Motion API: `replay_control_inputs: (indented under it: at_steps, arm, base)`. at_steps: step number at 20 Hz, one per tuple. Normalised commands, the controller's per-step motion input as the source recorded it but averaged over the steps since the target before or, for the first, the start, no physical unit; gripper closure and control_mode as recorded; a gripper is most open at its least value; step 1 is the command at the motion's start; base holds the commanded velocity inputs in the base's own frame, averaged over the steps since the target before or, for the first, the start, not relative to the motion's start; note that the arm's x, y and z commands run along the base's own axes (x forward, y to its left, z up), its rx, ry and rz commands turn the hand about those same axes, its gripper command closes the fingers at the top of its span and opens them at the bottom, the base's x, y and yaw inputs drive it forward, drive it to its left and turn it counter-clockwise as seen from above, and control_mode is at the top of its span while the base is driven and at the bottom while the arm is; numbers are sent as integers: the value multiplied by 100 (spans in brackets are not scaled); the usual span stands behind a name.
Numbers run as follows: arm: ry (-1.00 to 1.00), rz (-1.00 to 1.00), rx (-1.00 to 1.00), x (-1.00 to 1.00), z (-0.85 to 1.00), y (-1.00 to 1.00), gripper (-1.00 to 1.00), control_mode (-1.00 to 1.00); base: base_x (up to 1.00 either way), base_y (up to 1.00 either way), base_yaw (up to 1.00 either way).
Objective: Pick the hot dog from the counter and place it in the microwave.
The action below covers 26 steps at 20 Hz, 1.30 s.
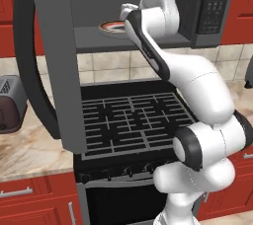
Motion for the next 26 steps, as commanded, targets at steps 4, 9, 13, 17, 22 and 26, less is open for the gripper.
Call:
replay_control_inputs:
  at_steps: [4, 9, 13, 17, 22, 26]
  arm:
    - [-9, 0, 0, 85, 0, 31, 100, -100]
    - [-9, 2, 0, 78, 8, 12, 100, -100]
    - [-1, 2, 0, 62, 1, 3, 100, -100]
    - [1, 0, 0, 52, 2, 1, 100, -100]
    - [4, 0, 0, 39, 0, 0, 100, -100]
    - [1, 0, 0, 36, 0, 0, 100, -100]
  base:
    - [0, 0, 0]
    - [0, 0, 0]
    - [0, 0, 0]
    - [0, 0, 0]
    - [0, 0, 0]
    - [0, 0, 0]
